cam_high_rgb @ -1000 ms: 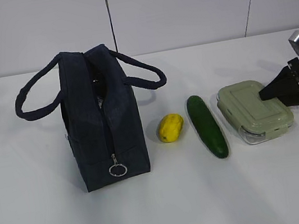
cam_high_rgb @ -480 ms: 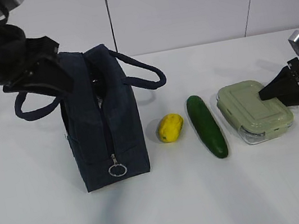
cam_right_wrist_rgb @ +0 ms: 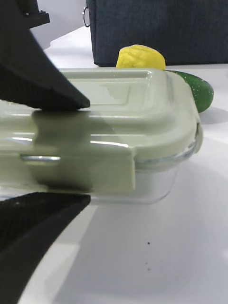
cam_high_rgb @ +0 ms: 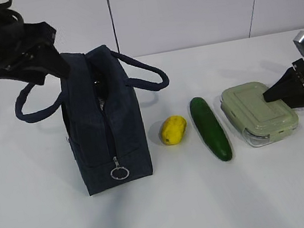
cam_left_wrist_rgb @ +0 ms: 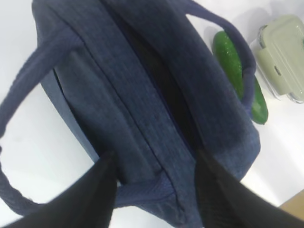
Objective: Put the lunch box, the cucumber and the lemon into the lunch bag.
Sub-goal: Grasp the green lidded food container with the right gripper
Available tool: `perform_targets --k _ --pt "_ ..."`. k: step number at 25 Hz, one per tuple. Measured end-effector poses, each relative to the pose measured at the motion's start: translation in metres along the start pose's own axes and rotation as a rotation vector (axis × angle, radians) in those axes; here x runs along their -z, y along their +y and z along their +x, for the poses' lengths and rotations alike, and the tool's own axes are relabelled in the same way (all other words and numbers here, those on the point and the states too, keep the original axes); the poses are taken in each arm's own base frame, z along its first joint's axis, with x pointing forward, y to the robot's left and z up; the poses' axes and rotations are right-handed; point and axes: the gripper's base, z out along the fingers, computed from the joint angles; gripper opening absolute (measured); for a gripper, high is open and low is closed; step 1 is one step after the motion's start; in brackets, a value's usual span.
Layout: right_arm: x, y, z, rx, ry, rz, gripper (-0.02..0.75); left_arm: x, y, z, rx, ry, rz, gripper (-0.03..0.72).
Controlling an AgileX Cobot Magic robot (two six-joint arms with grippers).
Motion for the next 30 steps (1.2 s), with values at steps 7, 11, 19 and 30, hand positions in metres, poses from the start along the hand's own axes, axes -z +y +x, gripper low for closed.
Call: perform_targets --k 7,11,19,30 --pt "0.000 0.000 0.000 -0.001 -0.001 -0.001 0.392 -0.028 0.009 0.005 0.063 0.095 -0.010 0.386" --pt "0.000 0.000 0.000 -0.001 -0.001 -0.001 0.392 -0.041 0.012 0.006 0.086 0.128 -0.008 0.386" --pt "0.000 0.000 0.000 -0.001 -0.001 -0.001 0.391 -0.057 0.017 0.009 0.102 0.165 -0.014 0.132" --pt "0.000 0.000 -0.001 -0.003 -0.008 -0.005 0.391 -0.036 0.011 -0.015 -0.030 0.143 -0.070 0.006"
